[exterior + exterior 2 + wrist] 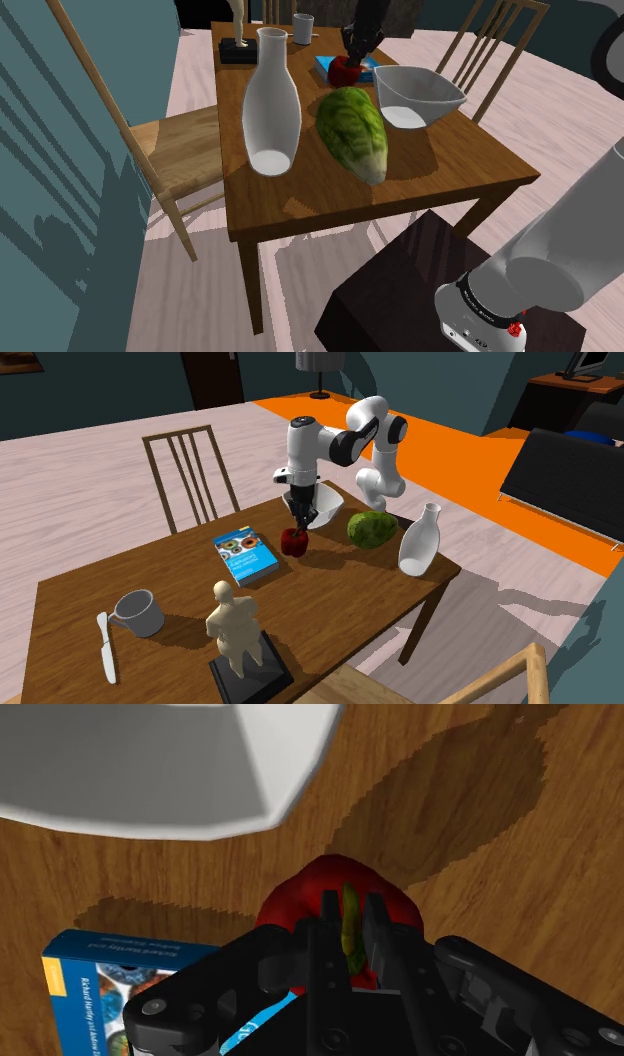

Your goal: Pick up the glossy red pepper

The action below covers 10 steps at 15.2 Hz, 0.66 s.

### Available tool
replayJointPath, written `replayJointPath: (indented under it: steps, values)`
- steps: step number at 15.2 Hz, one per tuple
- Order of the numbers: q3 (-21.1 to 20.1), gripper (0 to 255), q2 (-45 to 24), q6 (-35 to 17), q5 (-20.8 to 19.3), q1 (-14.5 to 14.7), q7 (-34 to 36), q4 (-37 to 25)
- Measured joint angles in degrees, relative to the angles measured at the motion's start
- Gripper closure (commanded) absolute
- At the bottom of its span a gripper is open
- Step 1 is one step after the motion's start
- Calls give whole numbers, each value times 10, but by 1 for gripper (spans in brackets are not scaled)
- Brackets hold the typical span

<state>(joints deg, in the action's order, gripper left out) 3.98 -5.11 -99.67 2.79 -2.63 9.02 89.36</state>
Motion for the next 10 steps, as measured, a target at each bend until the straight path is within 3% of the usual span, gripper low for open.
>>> replayJointPath:
  steps: [10]
  values:
    - [1,255,-23,83,2,-2,2,-107]
